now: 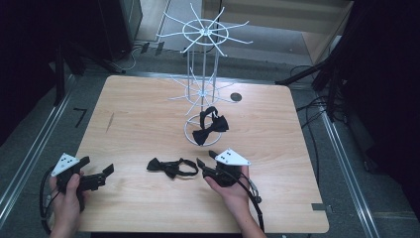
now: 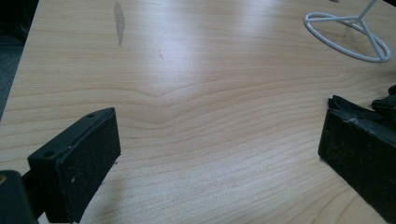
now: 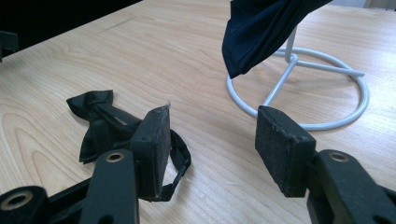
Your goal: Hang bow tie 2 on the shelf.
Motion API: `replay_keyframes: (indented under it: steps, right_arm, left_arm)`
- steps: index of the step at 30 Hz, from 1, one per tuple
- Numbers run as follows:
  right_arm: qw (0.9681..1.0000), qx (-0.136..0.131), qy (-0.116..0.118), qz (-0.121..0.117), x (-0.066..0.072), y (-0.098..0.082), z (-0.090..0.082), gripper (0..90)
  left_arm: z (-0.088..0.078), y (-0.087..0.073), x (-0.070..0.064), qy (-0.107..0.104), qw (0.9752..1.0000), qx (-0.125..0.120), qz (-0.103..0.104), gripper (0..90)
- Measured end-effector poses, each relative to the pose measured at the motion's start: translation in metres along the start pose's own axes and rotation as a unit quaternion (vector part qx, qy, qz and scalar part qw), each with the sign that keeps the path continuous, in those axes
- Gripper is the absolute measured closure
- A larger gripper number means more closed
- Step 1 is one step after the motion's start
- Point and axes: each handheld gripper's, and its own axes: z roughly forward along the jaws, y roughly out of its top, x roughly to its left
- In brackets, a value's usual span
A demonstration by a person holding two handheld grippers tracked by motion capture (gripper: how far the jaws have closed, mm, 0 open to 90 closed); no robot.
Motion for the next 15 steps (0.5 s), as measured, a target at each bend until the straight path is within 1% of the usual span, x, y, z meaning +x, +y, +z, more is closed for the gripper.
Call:
replay_keyframes:
  steps: [7, 15]
  right_arm:
    - [0.9999, 0.014, -0.002, 0.007, 0.0009, -0.0035, 0.0039, 47.5]
    - [0.9996, 0.028, -0.001, 0.004, 0.0019, -0.0065, 0.0082, 48.8]
  left_arm:
    - [0.0000, 0.0001, 0.0000, 0.000, 1.0000, 0.000, 0.000, 0.0]
    - [0.0000, 0.0000, 0.0000, 0.000, 1.0000, 0.000, 0.000, 0.0]
